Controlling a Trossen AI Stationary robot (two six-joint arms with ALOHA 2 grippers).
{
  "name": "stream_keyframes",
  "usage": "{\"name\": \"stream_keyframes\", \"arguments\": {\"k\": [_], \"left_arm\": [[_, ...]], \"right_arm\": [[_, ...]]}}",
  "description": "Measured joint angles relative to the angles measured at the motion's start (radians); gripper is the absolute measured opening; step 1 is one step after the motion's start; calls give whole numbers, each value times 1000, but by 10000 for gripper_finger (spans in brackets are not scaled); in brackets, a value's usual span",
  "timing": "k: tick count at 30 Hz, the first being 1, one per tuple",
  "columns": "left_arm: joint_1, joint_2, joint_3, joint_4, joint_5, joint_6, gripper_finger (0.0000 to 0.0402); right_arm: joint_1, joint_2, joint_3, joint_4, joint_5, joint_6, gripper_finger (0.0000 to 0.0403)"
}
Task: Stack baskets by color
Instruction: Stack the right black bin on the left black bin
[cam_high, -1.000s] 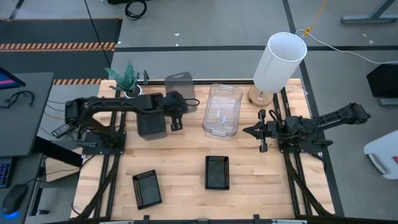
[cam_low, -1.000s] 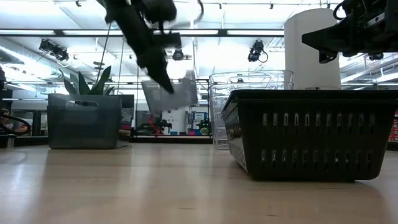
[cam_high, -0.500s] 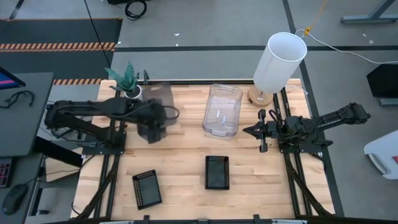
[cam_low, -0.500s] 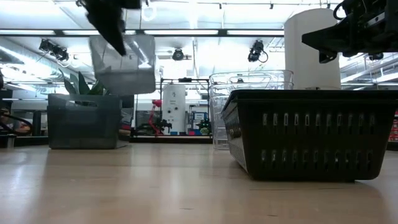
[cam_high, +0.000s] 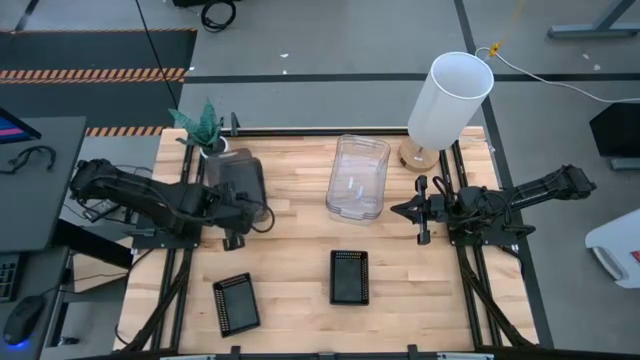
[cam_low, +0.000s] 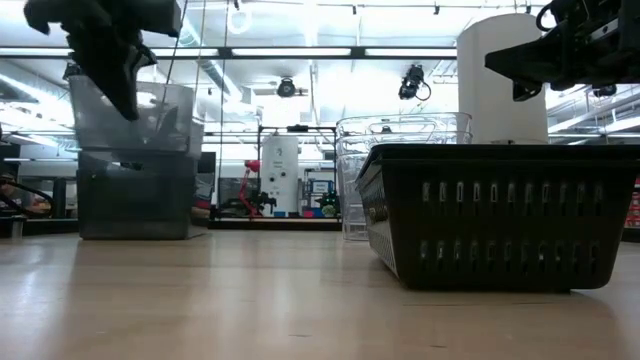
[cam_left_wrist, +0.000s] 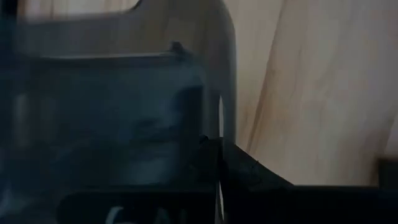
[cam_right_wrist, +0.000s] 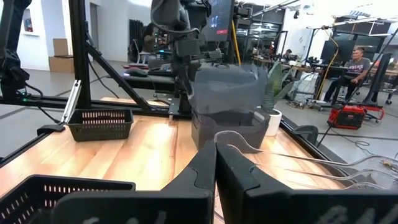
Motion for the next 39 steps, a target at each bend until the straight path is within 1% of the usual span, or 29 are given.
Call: {"name": "stream_keyframes", "arguments": {"k": [3, 7, 9, 16, 27, 30, 35, 39], "left_arm": [[-1, -3, -45, 42, -21, 0, 7], [-8, 2, -52, 84, -11, 30, 7], [-8, 5, -40, 83, -15, 58, 7], [-4, 3, 34, 48, -91, 131, 7], [99, 4, 30, 4, -98, 230, 7], [142, 3, 5, 18, -57, 267, 7], [213, 4, -74, 88, 30, 308, 7], [238, 4, -98, 124, 119, 319, 7]], "right_arm": [[0, 0, 0, 0, 0, 0, 16], [0, 0, 0, 0, 0, 0, 16], [0, 0, 0, 0, 0, 0, 16], [0, 0, 0, 1, 0, 0, 16], [0, 0, 0, 3, 0, 0, 16], [0, 0, 0, 3, 0, 0, 16], [0, 0, 0, 3, 0, 0, 16], [0, 0, 0, 3, 0, 0, 16]]}}
